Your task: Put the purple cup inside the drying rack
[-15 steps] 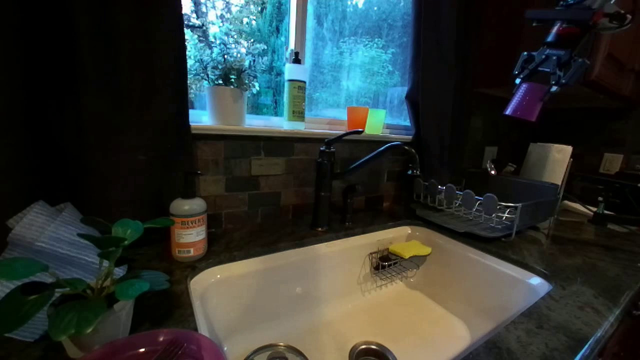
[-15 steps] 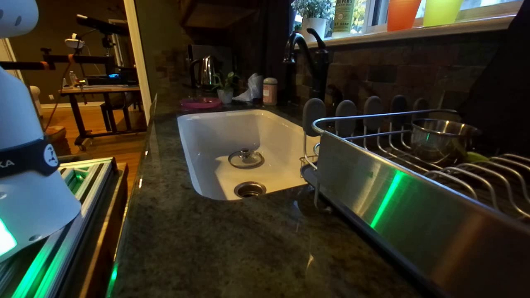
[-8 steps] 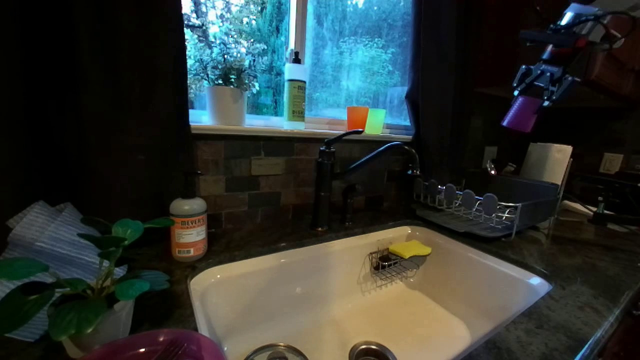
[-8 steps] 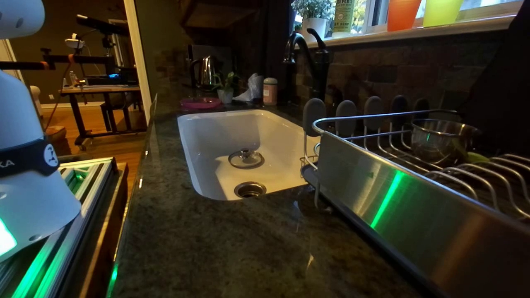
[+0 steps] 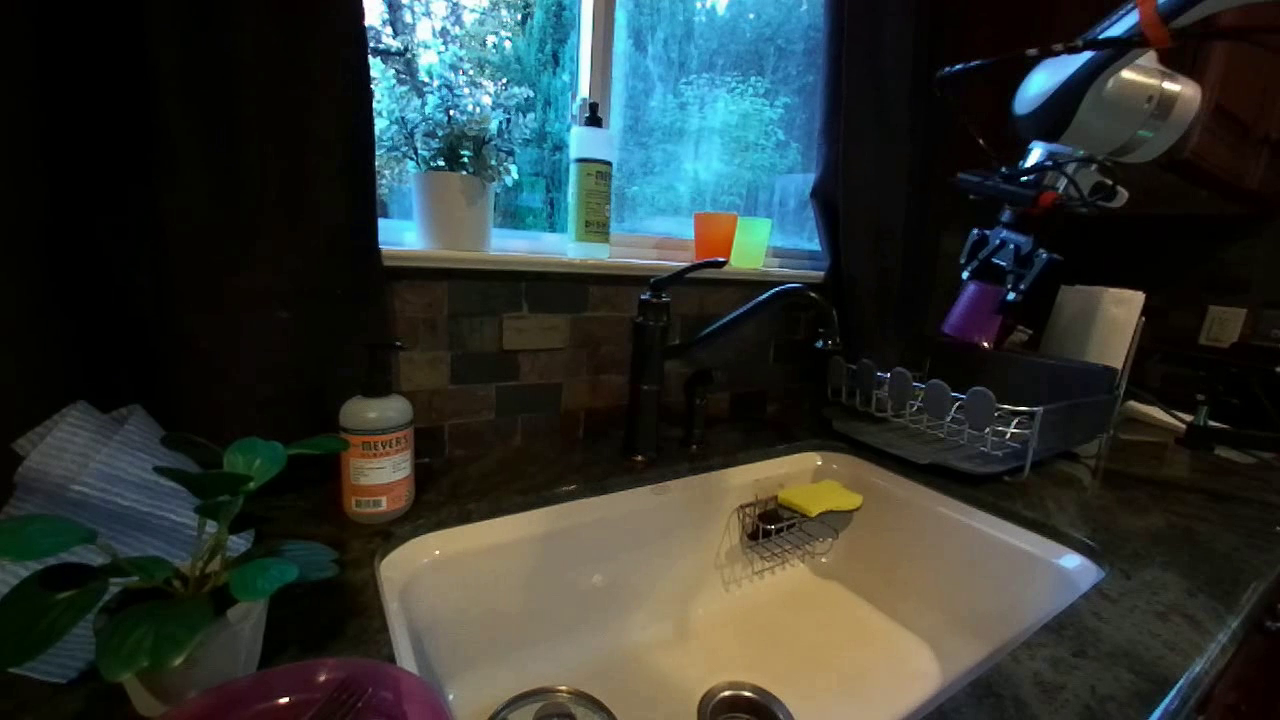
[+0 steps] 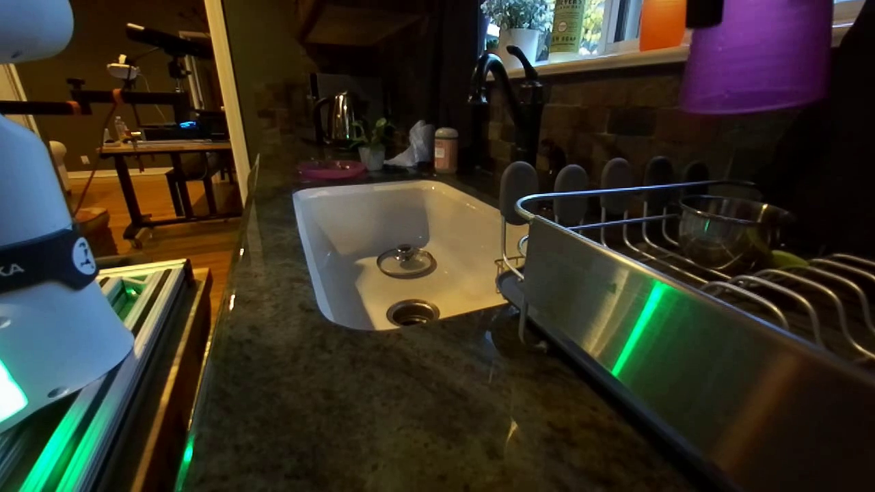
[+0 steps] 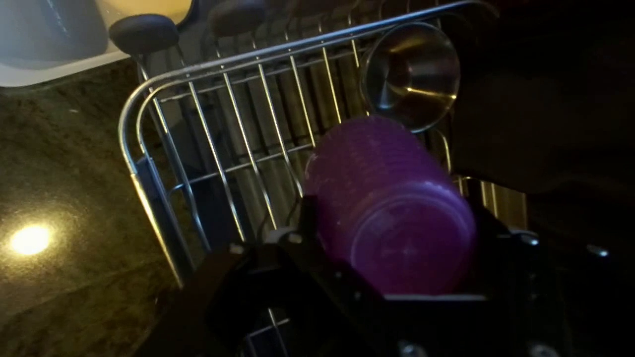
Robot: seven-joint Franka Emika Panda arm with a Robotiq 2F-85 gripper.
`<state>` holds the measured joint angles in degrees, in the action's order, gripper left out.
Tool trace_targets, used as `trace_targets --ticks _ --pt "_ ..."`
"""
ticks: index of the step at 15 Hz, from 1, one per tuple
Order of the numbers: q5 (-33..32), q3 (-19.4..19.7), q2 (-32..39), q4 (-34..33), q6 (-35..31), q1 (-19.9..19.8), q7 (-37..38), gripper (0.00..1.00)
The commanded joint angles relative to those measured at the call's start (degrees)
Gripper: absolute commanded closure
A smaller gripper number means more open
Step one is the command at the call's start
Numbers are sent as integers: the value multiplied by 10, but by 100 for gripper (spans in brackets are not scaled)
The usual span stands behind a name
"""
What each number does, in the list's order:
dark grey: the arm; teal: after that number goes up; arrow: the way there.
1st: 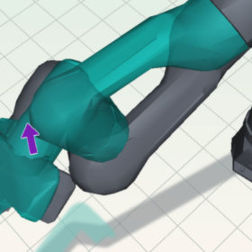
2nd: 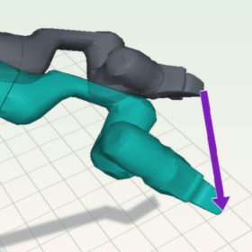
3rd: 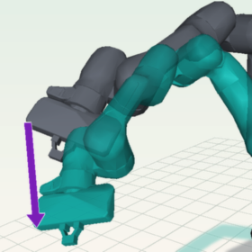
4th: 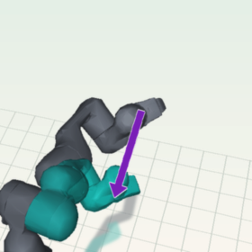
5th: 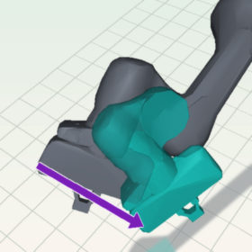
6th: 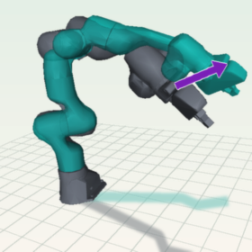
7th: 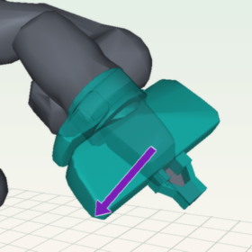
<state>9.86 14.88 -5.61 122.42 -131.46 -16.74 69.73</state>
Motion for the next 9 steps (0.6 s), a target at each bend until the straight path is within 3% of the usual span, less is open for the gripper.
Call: trace_targets --ticks 1,9 --pt "28 -1 59 -32 17 6 21 55" --pt "-17 -15 57 16 -11 34 140 55"
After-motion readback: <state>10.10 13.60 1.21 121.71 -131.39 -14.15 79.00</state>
